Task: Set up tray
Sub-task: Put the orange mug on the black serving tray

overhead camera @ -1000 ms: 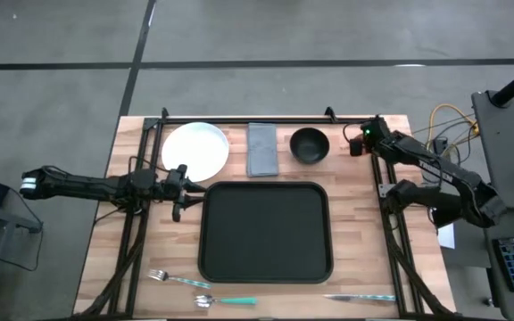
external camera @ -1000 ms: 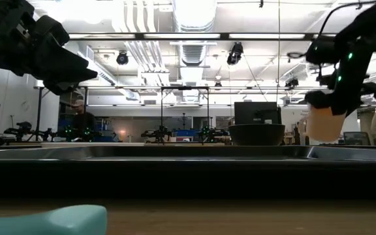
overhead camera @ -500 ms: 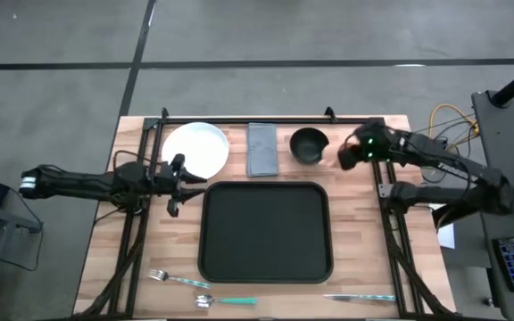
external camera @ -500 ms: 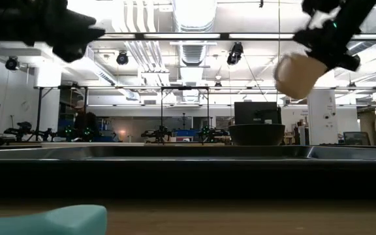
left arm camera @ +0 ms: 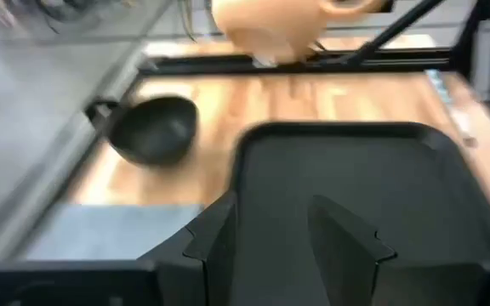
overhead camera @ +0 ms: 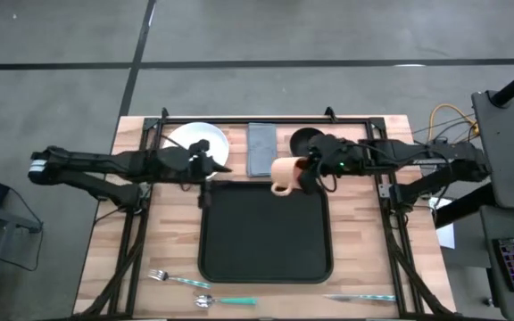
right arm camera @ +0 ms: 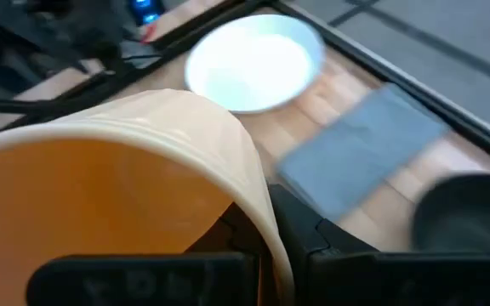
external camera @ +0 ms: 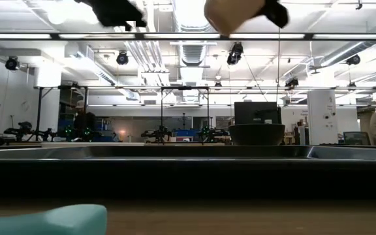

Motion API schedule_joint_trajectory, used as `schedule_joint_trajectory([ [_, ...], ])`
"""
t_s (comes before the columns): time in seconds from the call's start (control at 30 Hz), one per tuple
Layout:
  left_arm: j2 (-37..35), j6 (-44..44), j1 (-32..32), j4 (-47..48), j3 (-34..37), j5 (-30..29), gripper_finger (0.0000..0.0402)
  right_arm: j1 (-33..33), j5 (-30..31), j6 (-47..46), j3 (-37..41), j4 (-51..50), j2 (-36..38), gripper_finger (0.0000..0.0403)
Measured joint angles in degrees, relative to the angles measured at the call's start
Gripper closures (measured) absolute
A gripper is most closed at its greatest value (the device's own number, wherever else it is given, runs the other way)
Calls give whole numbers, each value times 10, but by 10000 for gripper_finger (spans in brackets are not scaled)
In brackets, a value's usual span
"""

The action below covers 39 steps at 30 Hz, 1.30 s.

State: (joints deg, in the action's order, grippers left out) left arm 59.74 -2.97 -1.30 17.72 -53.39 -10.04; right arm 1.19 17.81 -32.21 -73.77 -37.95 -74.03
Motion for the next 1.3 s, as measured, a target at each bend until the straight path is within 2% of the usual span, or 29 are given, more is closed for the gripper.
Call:
schedule_joint_trajectory([
  [0.13,71,-57,-22,47,-72,-119,275,-29,-63,23,-43,-1,-50,394],
  [0.23,99,-87,-45,54,-104,-217,275,-60,-74,35,-54,-2,-71,394],
  [0.4,123,-118,-90,52,-103,-276,275,-107,-81,63,-47,13,-86,394],
  [0.6,124,-138,-130,7,-81,-339,275,-136,-122,82,-34,103,-113,394],
  [0.73,123,-154,-134,-23,-69,-360,275,-140,-140,88,-33,136,-134,395],
  [1.3,126,-167,-134,-82,-46,-366,275,-151,-147,101,-32,233,-174,395],
])
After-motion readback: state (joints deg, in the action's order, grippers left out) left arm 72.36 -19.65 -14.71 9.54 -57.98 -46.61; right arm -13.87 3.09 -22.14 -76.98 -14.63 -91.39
